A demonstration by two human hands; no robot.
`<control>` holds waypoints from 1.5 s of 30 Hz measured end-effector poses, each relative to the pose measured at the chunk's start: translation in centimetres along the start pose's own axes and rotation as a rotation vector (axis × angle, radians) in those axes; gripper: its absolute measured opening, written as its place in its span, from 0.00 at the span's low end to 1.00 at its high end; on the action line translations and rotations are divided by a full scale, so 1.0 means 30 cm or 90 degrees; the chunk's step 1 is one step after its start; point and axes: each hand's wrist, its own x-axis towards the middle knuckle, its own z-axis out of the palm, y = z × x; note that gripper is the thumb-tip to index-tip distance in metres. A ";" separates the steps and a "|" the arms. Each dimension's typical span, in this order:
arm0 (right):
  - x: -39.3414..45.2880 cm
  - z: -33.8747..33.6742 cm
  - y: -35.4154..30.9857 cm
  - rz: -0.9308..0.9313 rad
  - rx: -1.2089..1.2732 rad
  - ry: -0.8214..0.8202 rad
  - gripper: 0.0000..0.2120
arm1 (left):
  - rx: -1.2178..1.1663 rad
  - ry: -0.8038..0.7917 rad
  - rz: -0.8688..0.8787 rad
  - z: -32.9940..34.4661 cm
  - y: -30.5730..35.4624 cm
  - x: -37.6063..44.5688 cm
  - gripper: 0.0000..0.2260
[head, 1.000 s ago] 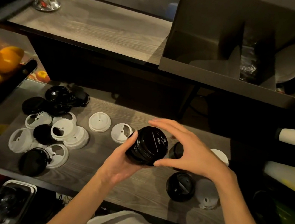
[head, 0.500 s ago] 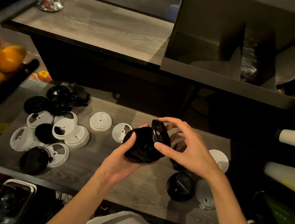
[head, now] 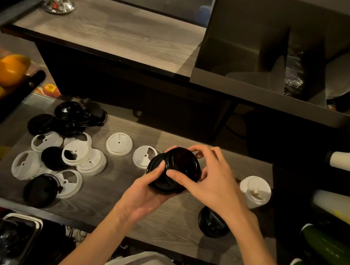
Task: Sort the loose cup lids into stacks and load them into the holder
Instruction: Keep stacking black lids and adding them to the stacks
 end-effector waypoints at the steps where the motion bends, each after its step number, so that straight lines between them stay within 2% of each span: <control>1: -0.001 -0.015 0.000 0.000 0.024 -0.045 0.40 | -0.003 -0.004 -0.001 0.001 0.003 -0.003 0.32; 4: -0.004 -0.073 0.007 -0.039 0.055 -0.206 0.44 | -0.013 -0.014 -0.014 -0.014 0.004 -0.005 0.31; 6: 0.002 -0.098 0.018 -0.071 0.052 -0.238 0.43 | -0.009 -0.017 -0.019 -0.019 0.003 -0.006 0.32; 10: 0.018 -0.100 0.016 -0.121 -0.009 -0.190 0.38 | -0.006 -0.005 -0.030 -0.024 0.002 -0.002 0.33; 16: 0.017 -0.078 0.026 -0.200 -0.013 -0.152 0.38 | -0.008 -0.005 -0.031 -0.039 0.009 0.007 0.33; 21: 0.025 -0.068 0.041 -0.164 0.042 -0.099 0.34 | -0.002 -0.024 -0.015 -0.032 0.021 0.004 0.37; 24: 0.020 -0.056 0.052 -0.088 0.102 0.036 0.33 | -0.007 -0.042 -0.001 -0.035 0.021 0.007 0.38; 26: 0.015 -0.052 0.064 -0.062 0.128 0.082 0.33 | 0.006 -0.051 0.015 -0.043 0.020 0.010 0.38; 32: -0.003 -0.030 0.072 -0.062 0.140 -0.024 0.31 | 0.080 -0.052 0.021 -0.036 0.014 0.018 0.33; 39: -0.001 -0.036 0.093 -0.075 0.146 -0.044 0.32 | 0.103 -0.043 0.019 -0.034 -0.005 0.036 0.41; 45: -0.006 -0.068 0.112 -0.055 0.169 -0.065 0.33 | 0.148 -0.054 0.018 0.001 -0.016 0.057 0.43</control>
